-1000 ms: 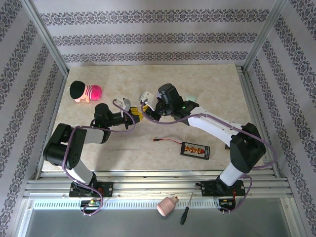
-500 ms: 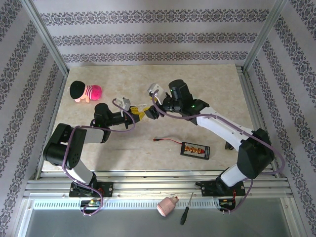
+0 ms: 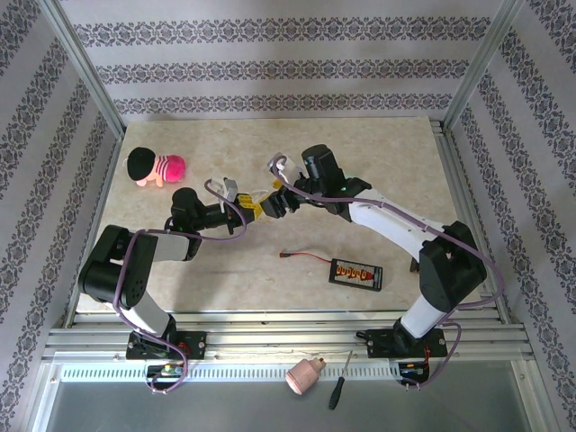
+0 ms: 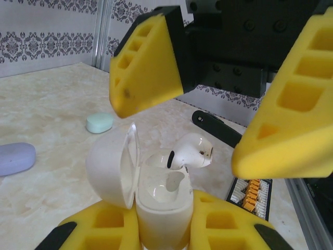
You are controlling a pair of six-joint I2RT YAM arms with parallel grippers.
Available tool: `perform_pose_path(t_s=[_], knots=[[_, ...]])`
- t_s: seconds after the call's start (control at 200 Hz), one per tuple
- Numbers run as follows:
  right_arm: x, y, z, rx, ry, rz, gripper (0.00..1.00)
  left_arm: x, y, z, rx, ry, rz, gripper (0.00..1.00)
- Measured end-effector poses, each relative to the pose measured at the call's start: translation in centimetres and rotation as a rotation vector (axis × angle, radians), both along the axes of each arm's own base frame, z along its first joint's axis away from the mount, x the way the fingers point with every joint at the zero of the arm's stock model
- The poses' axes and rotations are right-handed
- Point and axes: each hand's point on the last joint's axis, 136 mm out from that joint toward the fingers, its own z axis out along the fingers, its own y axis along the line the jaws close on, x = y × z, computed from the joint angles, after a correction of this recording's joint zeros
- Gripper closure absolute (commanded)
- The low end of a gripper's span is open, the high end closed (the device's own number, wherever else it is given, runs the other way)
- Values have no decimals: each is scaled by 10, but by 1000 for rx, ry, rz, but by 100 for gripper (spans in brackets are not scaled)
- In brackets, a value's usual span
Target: Insert wireless bluetooth earbuds into charging case
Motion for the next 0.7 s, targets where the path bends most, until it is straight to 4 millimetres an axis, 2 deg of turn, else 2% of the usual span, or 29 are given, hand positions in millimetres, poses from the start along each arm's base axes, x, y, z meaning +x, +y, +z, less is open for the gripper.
perform_pose_path(t_s=[0.38, 0.7], knots=[[15, -16, -2, -4, 11, -52, 24, -1, 1, 7, -7, -27, 1, 91], [20, -23, 0, 7, 23, -76, 25, 1, 2, 8, -8, -30, 8, 91]])
